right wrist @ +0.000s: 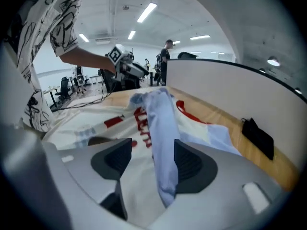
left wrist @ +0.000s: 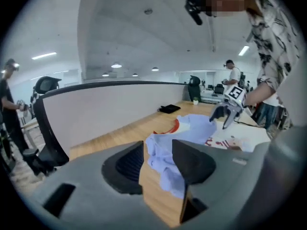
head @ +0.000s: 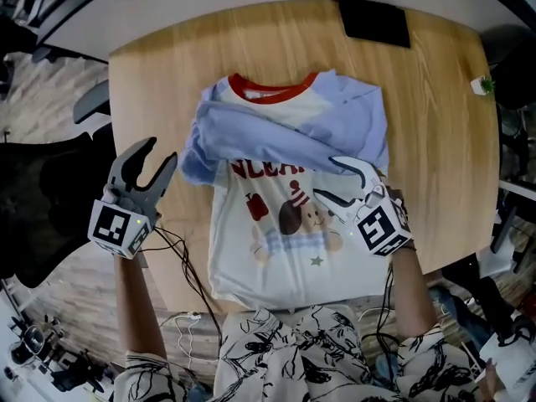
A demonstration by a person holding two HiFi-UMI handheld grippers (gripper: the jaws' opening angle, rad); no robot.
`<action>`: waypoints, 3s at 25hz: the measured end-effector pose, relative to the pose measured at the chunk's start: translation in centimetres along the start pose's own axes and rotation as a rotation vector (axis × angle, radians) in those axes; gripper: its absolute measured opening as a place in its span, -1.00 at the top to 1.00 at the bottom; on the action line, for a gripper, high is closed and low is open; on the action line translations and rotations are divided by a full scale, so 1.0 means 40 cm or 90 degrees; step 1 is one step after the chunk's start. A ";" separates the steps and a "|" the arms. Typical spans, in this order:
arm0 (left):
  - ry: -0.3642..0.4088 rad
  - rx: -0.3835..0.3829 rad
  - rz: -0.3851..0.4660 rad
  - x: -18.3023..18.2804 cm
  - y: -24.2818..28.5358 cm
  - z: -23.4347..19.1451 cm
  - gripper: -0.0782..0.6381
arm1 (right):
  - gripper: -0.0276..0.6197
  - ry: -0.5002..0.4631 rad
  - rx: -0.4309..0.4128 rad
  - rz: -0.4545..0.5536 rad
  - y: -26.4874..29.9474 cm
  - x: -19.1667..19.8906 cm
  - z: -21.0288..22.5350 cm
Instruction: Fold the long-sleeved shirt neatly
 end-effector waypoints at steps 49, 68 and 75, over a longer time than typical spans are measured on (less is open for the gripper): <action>-0.145 0.051 -0.076 0.176 0.165 0.191 0.65 | 0.80 0.177 0.048 0.201 0.252 -0.425 -0.076; 0.475 -0.145 -0.205 0.068 -0.032 -0.090 0.73 | 0.05 0.104 -0.048 0.015 0.483 -0.310 -0.122; 0.418 -0.139 -0.173 0.103 -0.040 -0.074 0.73 | -0.20 0.118 -0.082 0.080 0.304 -0.374 -0.069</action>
Point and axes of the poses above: the fingertips, and each gripper's own axes: y forward along the fingers, z to its right, x out of its underside, the point moved 4 cm from there along -y, backward along the fingers, and after that the axes turned 8 degrees about -x, right-handed, at the moved point
